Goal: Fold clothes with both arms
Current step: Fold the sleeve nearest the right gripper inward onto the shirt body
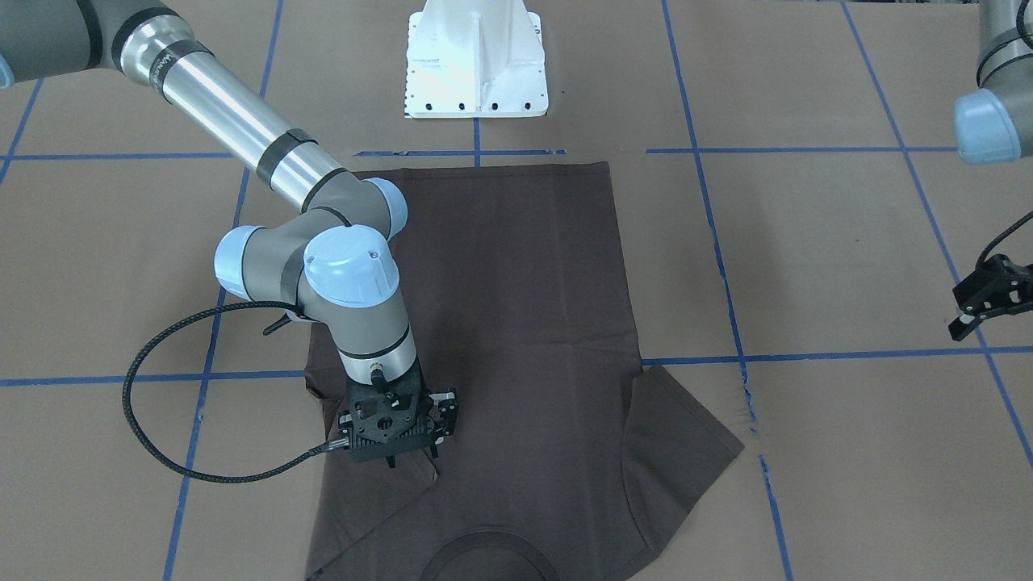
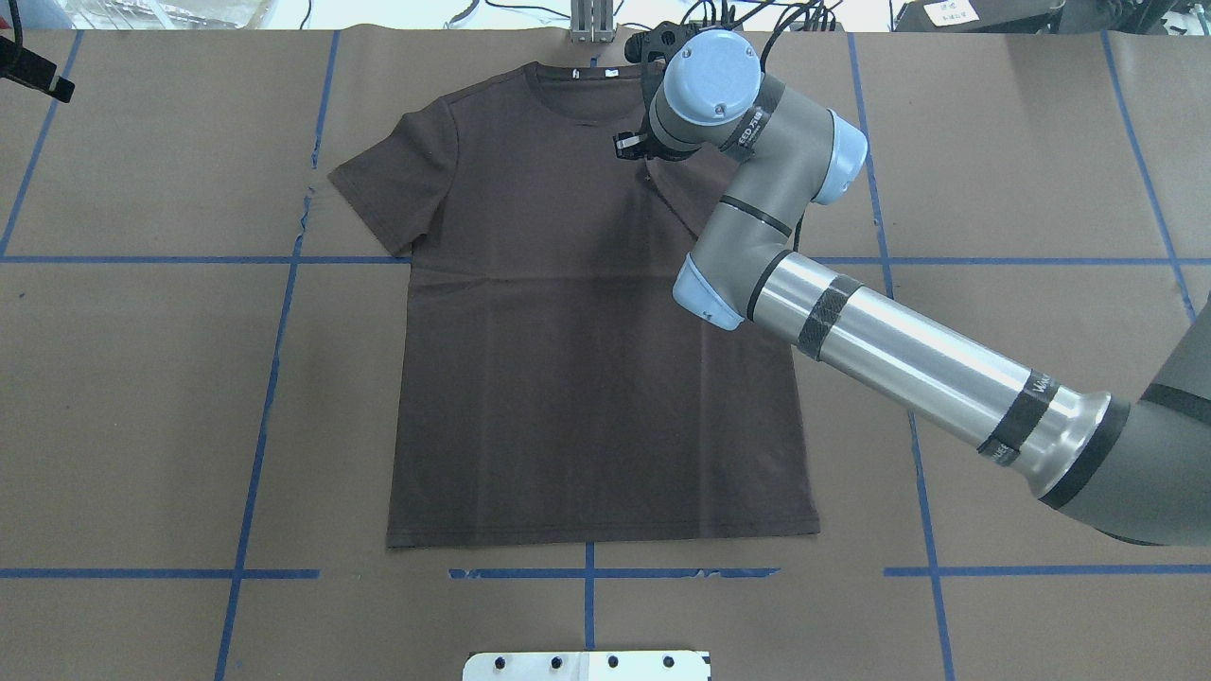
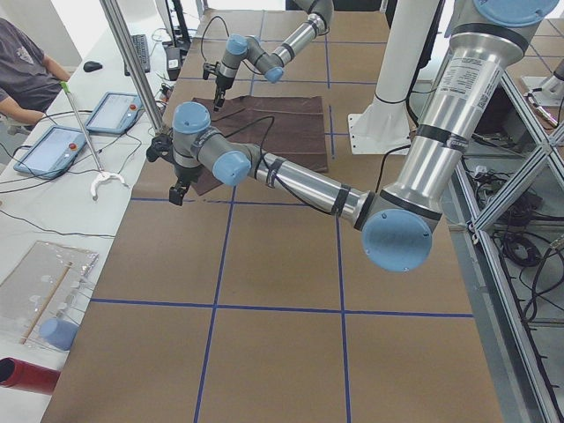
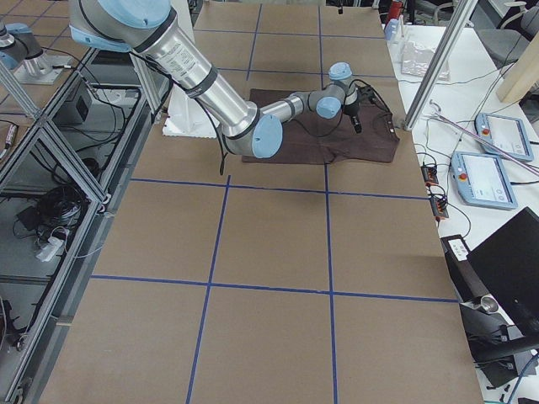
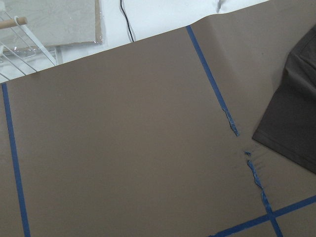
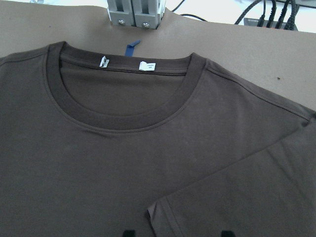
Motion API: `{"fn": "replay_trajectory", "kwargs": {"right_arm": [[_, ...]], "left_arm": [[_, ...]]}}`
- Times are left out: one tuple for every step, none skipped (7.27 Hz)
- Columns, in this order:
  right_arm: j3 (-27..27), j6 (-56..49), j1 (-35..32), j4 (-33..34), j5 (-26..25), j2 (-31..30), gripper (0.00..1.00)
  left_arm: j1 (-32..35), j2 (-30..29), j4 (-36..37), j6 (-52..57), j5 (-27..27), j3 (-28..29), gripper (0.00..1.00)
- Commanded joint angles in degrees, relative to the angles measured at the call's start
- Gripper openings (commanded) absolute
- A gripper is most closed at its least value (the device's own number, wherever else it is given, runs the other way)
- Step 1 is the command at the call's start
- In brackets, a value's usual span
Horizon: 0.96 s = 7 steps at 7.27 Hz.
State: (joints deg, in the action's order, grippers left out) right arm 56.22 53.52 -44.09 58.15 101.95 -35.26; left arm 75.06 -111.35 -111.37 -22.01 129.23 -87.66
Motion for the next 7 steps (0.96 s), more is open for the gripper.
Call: {"fn": "replay_trajectory", "kwargs": {"right_arm": [[7.96,-0.07,-5.45,13.29,13.74,-1.81,1.00],[18.64,-0.34,-7.22,21.22,17.89,-7.92,1.00],[28.32,-0.34,-7.58,26.69,18.45,-14.07,1.00],[33.20,-0.34,-7.93,27.79,18.63,-17.79,1.00],[34.64,-0.34,-7.94,27.63,18.98,-19.04,1.00],[34.66,-0.26,-7.85,27.37,18.99,-19.14,1.00],[34.48,-0.25,-7.59,27.10,18.64,-19.58,1.00]], "left_arm": [[-6.19,-3.26,-16.43,-18.66,-1.60,8.63,0.99],[-11.02,-4.13,-19.29,-29.56,-8.06,8.39,0.99],[-17.69,-6.40,-19.41,-37.15,-14.65,8.56,0.98],[-23.58,-9.30,-19.50,-43.49,-24.63,10.48,0.98],[-26.77,-12.72,-19.67,-45.56,-31.17,15.89,0.97],[-26.89,-13.80,-19.85,-45.58,-32.71,18.73,0.96],[-26.89,-13.72,-20.81,-45.49,-32.82,19.63,0.96]]}}
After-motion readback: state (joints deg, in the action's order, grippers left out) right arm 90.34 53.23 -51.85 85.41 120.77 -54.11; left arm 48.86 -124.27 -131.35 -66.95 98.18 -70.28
